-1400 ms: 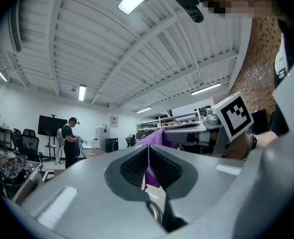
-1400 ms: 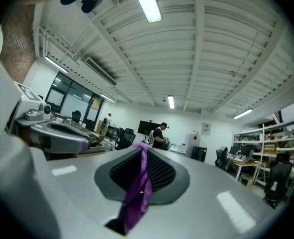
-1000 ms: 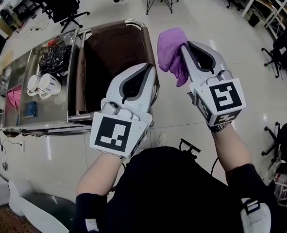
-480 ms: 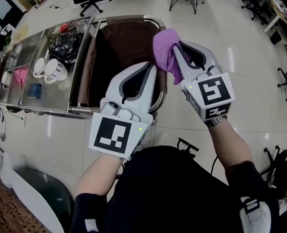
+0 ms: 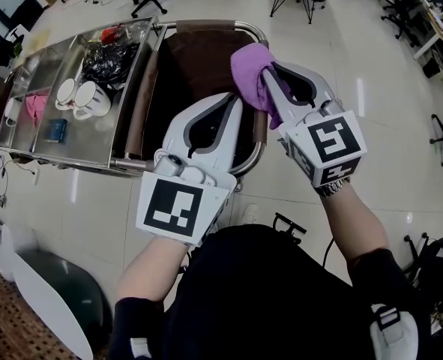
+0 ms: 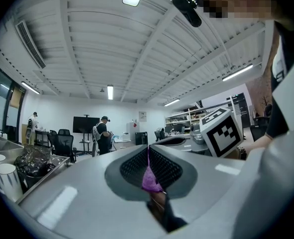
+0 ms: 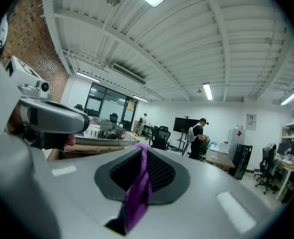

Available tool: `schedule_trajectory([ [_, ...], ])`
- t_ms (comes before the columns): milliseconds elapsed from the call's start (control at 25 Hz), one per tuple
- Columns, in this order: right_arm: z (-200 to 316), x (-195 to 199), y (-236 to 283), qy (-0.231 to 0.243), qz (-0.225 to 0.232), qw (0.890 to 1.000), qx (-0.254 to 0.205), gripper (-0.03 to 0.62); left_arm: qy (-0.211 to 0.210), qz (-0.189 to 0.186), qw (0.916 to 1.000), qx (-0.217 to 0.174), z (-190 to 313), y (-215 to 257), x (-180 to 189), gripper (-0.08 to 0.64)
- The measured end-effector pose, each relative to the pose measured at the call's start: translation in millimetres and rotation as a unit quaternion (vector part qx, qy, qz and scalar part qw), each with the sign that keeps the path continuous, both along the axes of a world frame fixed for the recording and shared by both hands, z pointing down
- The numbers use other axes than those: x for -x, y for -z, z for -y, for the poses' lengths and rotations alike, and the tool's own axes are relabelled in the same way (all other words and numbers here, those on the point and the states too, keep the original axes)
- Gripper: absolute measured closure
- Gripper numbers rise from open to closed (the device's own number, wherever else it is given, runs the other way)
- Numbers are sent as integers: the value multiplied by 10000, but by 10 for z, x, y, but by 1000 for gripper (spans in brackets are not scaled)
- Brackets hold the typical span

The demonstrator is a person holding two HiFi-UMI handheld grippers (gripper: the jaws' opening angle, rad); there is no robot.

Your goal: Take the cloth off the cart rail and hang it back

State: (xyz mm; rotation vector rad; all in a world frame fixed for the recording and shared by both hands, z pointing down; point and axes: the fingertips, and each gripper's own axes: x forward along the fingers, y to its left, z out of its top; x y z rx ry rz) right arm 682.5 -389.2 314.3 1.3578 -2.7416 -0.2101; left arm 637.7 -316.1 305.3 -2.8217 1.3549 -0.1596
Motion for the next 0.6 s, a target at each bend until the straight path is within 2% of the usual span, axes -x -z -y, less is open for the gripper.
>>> schedule_trajectory([
  [240, 4, 6, -120, -95, -97, 9998, 134, 561, -22, -14, 10000, -6, -26, -7, 54, 552],
  [440, 58, -105, -336, -417, -528, 9973, 281, 561, -67, -7, 10000, 40, -18, -61, 70, 552],
  [600, 81, -142, -574, -489, -775, 9945, 502, 561, -183, 11, 9997, 177, 20, -157, 26, 551],
])
